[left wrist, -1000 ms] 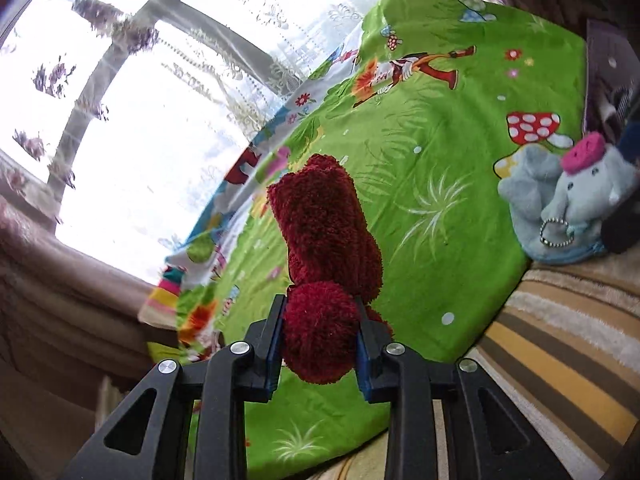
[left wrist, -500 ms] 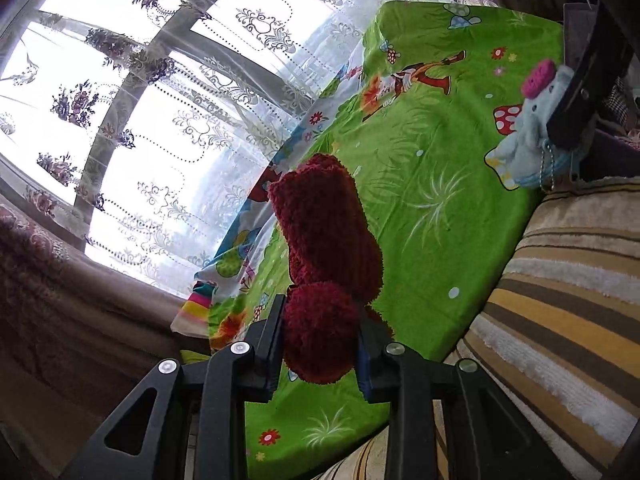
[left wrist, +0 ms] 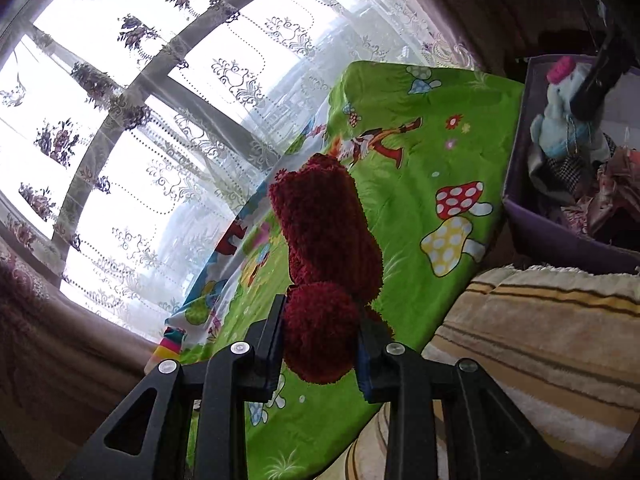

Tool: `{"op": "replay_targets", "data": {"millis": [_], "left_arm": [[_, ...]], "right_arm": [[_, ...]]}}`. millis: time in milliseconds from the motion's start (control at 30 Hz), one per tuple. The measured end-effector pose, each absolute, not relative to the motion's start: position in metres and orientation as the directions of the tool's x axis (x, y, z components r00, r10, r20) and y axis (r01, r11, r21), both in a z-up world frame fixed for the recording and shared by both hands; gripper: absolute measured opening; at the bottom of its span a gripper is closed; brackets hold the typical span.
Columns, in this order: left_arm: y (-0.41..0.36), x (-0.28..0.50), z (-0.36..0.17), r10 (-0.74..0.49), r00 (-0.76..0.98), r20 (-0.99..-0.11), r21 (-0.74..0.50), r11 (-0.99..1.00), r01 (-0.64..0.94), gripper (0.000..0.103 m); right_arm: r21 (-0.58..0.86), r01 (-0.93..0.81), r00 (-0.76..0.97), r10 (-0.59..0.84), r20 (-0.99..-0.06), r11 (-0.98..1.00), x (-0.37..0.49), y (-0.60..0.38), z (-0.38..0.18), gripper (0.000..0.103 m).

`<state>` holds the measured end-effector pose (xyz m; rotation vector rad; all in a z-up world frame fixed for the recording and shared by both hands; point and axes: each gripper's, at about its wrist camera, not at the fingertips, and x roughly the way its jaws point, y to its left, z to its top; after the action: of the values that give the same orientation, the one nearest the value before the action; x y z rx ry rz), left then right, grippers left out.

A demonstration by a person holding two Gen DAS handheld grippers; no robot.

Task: Organize soft objects
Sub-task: 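Lift the elephant plush toward the box with the right tool while the left tool carries the red hat, then open the right tool releasing the elephant plush into the box while the left tool brings the red hat, then lower the red knit hat into the box and open the left tool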

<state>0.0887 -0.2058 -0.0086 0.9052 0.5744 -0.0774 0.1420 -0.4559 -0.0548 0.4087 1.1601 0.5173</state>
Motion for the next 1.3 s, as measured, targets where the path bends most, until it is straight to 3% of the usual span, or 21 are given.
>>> {"op": "replay_targets", "data": {"millis": [267, 500, 700, 1000, 1133, 1267, 1300], "left_arm": [[-0.261, 0.073, -0.015, 0.049, 0.837, -0.544, 0.719, 0.542, 0.435, 0.031], [-0.312, 0.067, -0.02, -0.091, 0.787, -0.61, 0.674, 0.463, 0.576, 0.031], [-0.357, 0.052, -0.037, -0.155, 0.772, -0.617, 0.714, 0.303, 0.631, 0.031], [-0.401, 0.017, -0.065, -0.287, 0.759, -0.584, 0.783, 0.047, 0.62, 0.032], [-0.409, 0.004, -0.089, -0.285, 0.694, -0.661, 0.742, -0.111, 0.661, 0.045], [-0.41, 0.005, -0.087, -0.272, 0.639, -0.72, 0.683, -0.111, 0.722, 0.06], [-0.409, 0.006, -0.085, -0.271, 0.63, -0.728, 0.672, -0.105, 0.733, 0.068]], "right_arm": [[0.535, -0.04, 0.152, 0.535, -0.831, 0.844, 0.104, -0.48, -0.125, 0.038], [0.525, -0.012, 0.093, 0.524, -0.847, 0.851, 0.091, -0.49, -0.139, 0.051], [0.526, -0.01, 0.117, 0.524, -0.844, 0.85, 0.07, -0.512, -0.123, 0.064], [0.434, 0.035, 0.275, 0.409, -0.87, 0.9, 0.041, -0.575, -0.071, 0.067], [0.41, 0.062, 0.354, 0.364, -0.861, 0.91, 0.041, -0.594, -0.051, 0.069], [0.429, 0.038, 0.354, 0.389, -0.85, 0.903, 0.054, -0.584, -0.052, 0.07], [0.429, 0.034, 0.354, 0.391, -0.85, 0.903, 0.057, -0.582, -0.054, 0.07]]}}
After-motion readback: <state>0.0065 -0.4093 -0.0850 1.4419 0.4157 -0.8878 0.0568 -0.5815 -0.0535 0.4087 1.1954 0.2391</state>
